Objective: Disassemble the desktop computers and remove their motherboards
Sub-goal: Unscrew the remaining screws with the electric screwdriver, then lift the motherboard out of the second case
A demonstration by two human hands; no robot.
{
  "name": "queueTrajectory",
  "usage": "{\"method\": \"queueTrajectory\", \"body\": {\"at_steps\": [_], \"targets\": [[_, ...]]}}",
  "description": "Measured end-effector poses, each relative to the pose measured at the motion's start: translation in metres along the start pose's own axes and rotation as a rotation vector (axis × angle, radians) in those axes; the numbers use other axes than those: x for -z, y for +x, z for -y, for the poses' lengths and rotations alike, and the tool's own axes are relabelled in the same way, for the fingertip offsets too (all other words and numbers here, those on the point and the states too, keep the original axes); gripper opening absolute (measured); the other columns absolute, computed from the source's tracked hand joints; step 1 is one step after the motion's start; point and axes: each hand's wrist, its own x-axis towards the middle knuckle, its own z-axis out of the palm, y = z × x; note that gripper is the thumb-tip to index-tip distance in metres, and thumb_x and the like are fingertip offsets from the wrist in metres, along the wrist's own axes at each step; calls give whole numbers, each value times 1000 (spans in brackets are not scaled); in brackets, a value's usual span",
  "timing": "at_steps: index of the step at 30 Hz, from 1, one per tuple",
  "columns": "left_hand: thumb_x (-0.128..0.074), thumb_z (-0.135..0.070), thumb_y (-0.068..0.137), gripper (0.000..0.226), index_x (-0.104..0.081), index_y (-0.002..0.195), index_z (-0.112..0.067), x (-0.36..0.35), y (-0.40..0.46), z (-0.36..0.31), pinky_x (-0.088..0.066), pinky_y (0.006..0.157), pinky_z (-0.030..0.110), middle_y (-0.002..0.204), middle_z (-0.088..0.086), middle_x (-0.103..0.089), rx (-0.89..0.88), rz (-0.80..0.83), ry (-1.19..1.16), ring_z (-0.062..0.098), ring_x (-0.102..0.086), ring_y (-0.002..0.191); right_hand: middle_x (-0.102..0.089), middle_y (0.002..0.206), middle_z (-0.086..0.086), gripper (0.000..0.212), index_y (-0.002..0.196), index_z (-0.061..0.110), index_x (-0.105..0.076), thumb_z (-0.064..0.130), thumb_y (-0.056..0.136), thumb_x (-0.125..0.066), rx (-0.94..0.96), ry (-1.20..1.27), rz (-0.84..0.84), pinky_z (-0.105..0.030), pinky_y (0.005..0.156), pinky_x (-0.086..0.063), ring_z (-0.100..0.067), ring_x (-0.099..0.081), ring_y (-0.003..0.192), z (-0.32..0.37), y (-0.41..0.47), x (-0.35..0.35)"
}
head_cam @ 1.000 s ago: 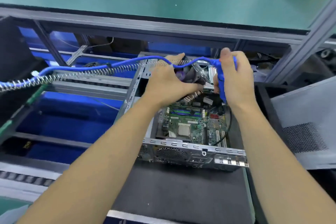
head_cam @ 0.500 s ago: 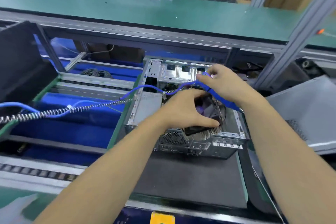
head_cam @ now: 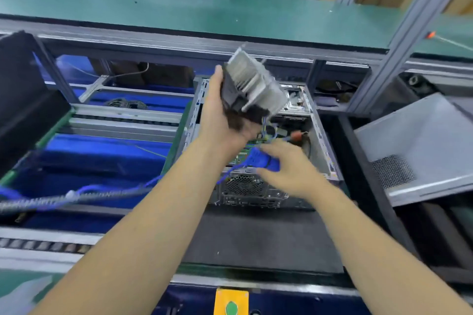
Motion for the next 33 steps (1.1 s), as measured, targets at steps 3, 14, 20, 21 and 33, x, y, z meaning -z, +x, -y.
{"method": "queueTrajectory", "body": {"at_steps": [3, 14, 20, 21, 33], "targets": [[-65, -65, 84, 52, -76, 88, -14, 2, 9, -3, -59, 74, 40, 101, 10, -71, -51, -254, -104, 27, -69, 85, -60, 102, -3, 47, 128, 18, -60, 35, 84, -62, 207, -199, 27, -38, 78, -52, -27, -61, 94, 24, -28, -43], [-72, -60, 82, 53, -67, 104, -13, 34, 7, 5, -57, 60, 37, 72, 8, -75, -28, -300, -136, 25, -73, 61, -68, 113, 1, 68, 128, 21, -65, 21, 62, -82, 355, -728, 228, -31, 77, -53, -22, -64, 93, -1, -60, -182], [-72, -62, 80, 57, -68, 110, -13, 37, 19, 13, -56, 56, 35, 81, 8, -76, 8, -299, -92, 25, -73, 62, -67, 122, -8, 62, 131, 25, -63, 32, 73, -84, 210, -640, 132, -37, 86, -57, -27, -66, 106, -8, -56, -180], [-71, -62, 80, 56, -69, 109, -14, 35, 22, 15, -54, 51, 32, 80, 8, -76, 15, -297, -101, 24, -72, 59, -67, 123, -9, 64, 131, 24, -63, 28, 72, -85, 189, -636, 126, -38, 87, -57, -27, -66, 107, -8, -56, -175], [-67, -63, 83, 62, -68, 123, -17, -11, 63, 60, -58, 85, 47, 122, 12, -70, 56, -208, 14, 30, -68, 109, -64, 62, -4, 21, 80, 12, -68, 5, 85, -49, -404, 761, -838, -27, 46, -44, -22, -58, 49, -30, -20, 36]]}}
